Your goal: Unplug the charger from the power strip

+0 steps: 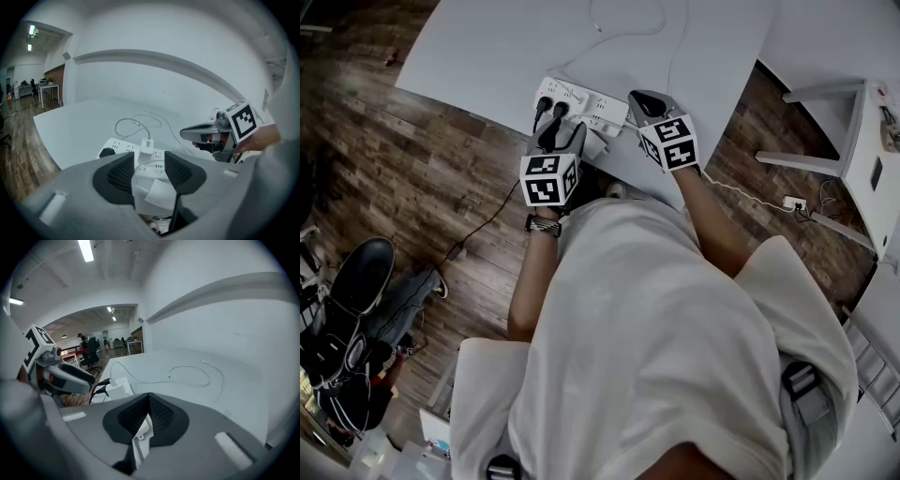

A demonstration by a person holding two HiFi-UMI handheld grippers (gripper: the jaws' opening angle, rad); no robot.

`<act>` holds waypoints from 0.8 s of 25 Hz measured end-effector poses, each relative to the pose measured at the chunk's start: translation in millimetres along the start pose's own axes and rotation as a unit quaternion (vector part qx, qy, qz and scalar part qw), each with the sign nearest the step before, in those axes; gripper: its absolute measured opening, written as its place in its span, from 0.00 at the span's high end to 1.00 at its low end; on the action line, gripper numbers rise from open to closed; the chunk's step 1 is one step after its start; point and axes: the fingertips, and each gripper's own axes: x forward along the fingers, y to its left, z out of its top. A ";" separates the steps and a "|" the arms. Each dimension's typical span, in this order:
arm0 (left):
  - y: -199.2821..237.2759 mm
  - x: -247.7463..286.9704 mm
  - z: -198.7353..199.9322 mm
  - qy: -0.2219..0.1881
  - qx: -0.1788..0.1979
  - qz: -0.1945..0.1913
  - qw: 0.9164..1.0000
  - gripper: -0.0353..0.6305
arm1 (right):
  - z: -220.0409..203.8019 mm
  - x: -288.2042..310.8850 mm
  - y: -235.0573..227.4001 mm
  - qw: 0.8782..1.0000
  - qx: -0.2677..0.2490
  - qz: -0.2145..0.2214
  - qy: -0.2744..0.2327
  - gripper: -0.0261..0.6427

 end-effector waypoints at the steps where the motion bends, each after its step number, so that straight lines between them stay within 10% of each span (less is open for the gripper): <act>1: -0.2 -0.8 4.2 -0.006 0.006 0.003 1.000 0.66 | 5.5 -2.7 0.4 1.000 -0.002 0.000 -0.007 0.96; 9: -2.7 -21.2 64.5 -0.097 0.068 0.026 0.993 0.93 | 65.9 -28.9 4.7 0.996 -0.034 -0.013 -0.080 0.96; 20: -6.9 -61.6 152.1 -0.185 0.123 0.058 0.973 0.94 | 155.8 -79.4 9.6 0.981 -0.070 -0.019 -0.177 0.96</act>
